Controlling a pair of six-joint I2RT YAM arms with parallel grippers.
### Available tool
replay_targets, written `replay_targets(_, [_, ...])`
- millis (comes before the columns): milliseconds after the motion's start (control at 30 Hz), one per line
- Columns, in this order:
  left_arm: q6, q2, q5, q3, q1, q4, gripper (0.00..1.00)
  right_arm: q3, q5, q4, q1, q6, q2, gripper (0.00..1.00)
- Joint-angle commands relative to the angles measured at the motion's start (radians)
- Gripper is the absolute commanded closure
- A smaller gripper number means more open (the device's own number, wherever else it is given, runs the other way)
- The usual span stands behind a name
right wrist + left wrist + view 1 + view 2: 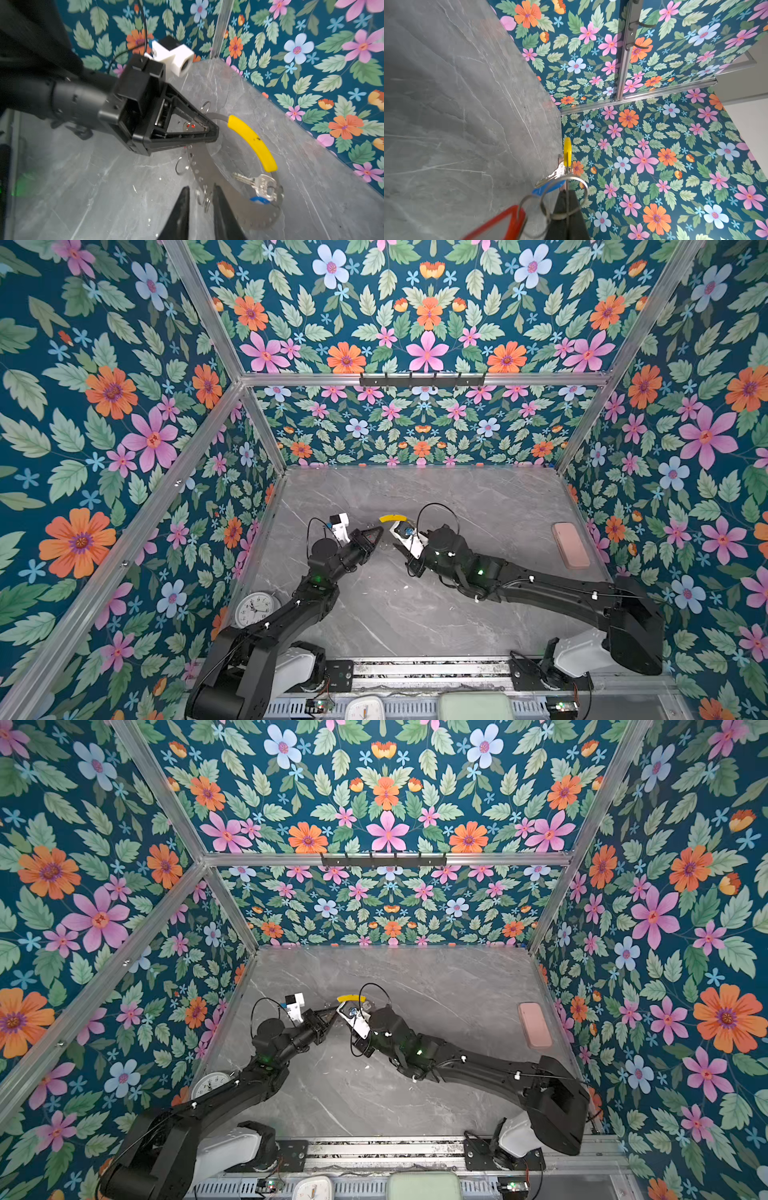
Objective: Remove the keys from the keyring
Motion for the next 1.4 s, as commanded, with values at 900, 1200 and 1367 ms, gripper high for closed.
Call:
replay_targets(900, [0.250, -0.168, 0.282, 0.139, 0.031, -0.118, 1.00, -0.222, -0.275, -0.053, -0.297, 0.378, -0.385, 0.35])
replay_targets(1200, [0.920, -0.332, -0.374, 0.413, -0.168, -0.871, 1.00, -0.259, -0.223, 0.010, -0.296, 0.409, -0.389, 0.35])
replay_targets(1367, [0.993, -0.299, -0.516, 0.444, -0.263, -0.878, 1.00, -0.249, -0.261, 0.037, -0.296, 0.432, -0.351, 0.34])
